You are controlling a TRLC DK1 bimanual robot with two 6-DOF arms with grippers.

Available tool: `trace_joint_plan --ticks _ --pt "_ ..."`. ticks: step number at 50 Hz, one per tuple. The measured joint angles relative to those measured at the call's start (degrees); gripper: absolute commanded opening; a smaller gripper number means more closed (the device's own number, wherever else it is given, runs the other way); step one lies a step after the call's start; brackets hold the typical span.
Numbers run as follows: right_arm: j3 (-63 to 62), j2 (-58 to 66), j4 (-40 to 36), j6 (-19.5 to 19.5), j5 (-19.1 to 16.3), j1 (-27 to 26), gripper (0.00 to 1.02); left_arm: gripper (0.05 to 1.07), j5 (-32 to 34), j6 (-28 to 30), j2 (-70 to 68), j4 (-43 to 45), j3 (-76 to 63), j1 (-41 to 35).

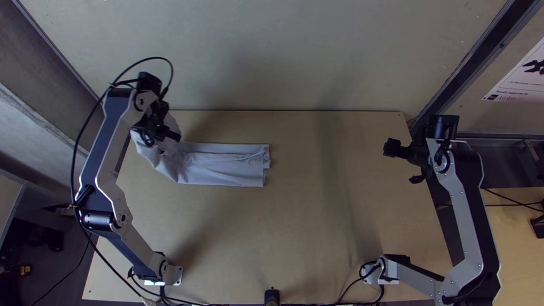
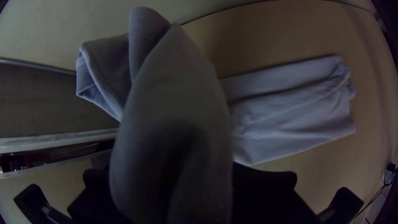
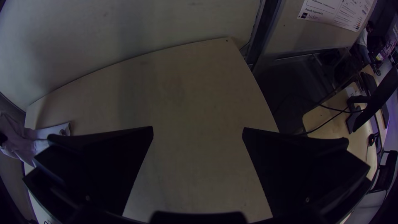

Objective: Fold the t-shirt

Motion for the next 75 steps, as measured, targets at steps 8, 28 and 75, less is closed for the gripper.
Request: trace_joint_plan --ticks 8,28,75 --pt "-0.7 -0.98 0.22 -0.2 -0.24 -0.68 0.99 0.08 -0.87 -3.78 0.87 -0.63 0.0 -6.67" --pt "-3.08 -3.04 0.2 -1.03 -0.68 -1.7 0.99 0.08 -1.44 -12.59 8.87 -1.05 0.66 -19.54" --pt "-14.19 -7.87 1.49 -0.98 -0.68 -0.85 0.99 1.03 26.01 -33.0 24.2 9.14 15.52 -34.82"
